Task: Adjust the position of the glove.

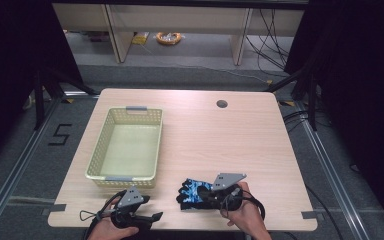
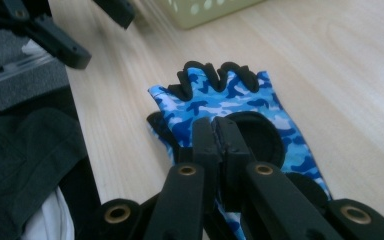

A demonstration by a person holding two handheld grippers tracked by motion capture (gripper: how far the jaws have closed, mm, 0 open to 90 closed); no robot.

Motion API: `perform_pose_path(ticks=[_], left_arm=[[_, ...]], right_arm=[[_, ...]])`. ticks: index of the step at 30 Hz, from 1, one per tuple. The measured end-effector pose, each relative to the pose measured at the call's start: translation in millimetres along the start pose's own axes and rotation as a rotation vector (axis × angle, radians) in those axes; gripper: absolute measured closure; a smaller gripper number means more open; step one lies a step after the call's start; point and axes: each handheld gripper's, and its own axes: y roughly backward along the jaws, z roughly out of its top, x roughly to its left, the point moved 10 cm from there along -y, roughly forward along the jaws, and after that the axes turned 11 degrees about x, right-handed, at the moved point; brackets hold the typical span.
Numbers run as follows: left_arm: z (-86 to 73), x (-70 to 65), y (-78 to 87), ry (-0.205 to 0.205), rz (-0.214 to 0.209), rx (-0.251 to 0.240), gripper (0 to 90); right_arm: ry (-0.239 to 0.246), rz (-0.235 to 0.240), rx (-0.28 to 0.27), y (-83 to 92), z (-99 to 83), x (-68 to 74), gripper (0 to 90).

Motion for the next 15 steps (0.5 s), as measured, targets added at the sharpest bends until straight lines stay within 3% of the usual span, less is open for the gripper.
perform_pose_path(ticks=[2,4,5,6,10,11,15], left_arm=[[-1.9,1.7,0.6,-0.020,0.006,0.019,27.6],[-1.8,1.8,0.2,-0.017,0.008,0.017,27.6],[-2.2,0.4,-0.5,0.005,0.003,0.017,27.6],[-2.2,0.4,-0.5,0.005,0.003,0.017,27.6],[-2.4,0.7,-0.7,0.002,0.003,0.019,27.6],[-1.9,1.6,-0.1,-0.017,0.007,0.018,27.6],[-2.6,1.3,-0.1,-0.016,0.001,0.026,27.6]], right_arm=[[0.006,-0.002,0.016,-2.5,-3.8,1.6,88.8],[0.006,0.000,0.021,-4.3,-5.1,3.0,88.8],[0.006,-0.005,0.032,-6.2,-7.4,4.4,88.8],[0.027,0.003,0.028,-8.0,-7.0,4.7,88.7],[0.016,-0.006,0.027,-11.3,-9.2,5.5,88.7],[0.016,0.002,0.049,-11.2,-11.4,6.9,88.6],[0.037,0.006,0.060,-16.2,-13.0,9.0,88.4]])
